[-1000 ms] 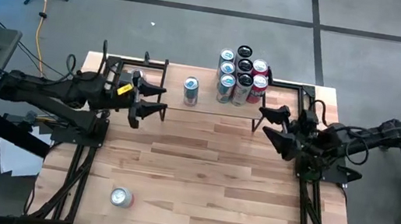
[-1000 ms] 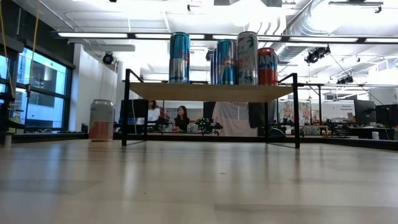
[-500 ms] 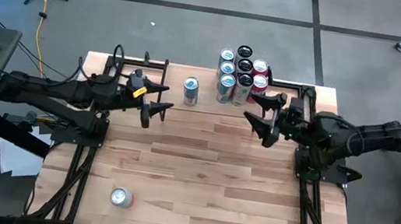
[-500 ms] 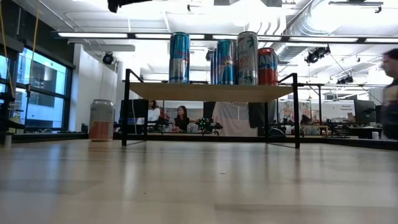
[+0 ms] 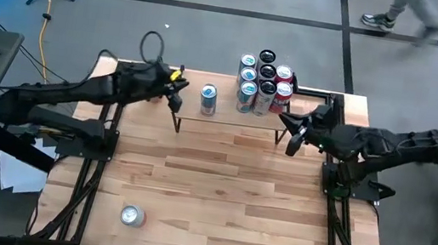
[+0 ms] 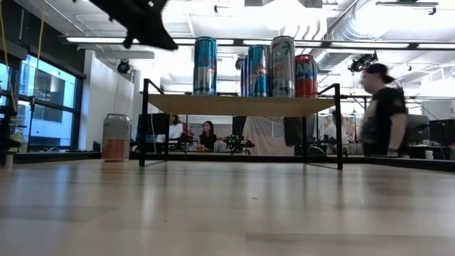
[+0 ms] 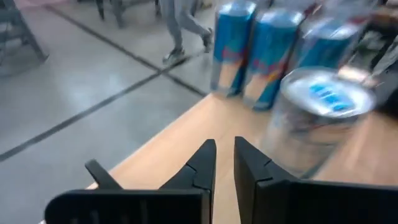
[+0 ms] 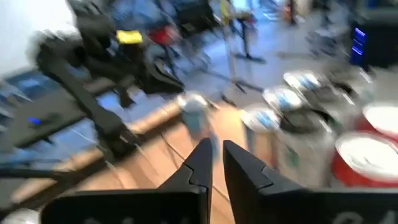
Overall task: Place canned beverage on shelf
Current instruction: Put the blue soda can on the shelf aligned with the blue soda can
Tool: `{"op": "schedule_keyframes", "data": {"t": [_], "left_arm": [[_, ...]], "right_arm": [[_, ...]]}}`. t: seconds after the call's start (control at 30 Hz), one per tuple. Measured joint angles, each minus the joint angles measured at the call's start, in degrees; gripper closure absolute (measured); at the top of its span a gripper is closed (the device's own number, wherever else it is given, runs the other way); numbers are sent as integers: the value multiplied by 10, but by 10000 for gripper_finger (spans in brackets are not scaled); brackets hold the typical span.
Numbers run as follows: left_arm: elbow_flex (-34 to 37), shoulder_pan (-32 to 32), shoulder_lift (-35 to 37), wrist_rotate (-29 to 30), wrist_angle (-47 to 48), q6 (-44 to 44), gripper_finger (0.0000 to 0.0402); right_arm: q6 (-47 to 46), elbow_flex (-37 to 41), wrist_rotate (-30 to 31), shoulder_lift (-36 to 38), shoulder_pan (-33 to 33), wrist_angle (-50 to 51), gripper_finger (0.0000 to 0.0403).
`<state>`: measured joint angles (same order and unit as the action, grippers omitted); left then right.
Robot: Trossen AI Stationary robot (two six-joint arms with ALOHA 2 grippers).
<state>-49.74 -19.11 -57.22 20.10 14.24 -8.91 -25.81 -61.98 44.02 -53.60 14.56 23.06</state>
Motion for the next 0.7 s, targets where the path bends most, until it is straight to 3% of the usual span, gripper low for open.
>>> {"op": "schedule_keyframes", "data": {"t": [0.23, 0.7], "left_arm": [[0, -19, -71, -3, 2, -27, 400], [0, 49, -137, 4, -17, -120, 401]], "right_arm": [[-127, 0, 84, 0, 54, 128, 400], [-152, 1, 120, 0, 87, 151, 403]]}}
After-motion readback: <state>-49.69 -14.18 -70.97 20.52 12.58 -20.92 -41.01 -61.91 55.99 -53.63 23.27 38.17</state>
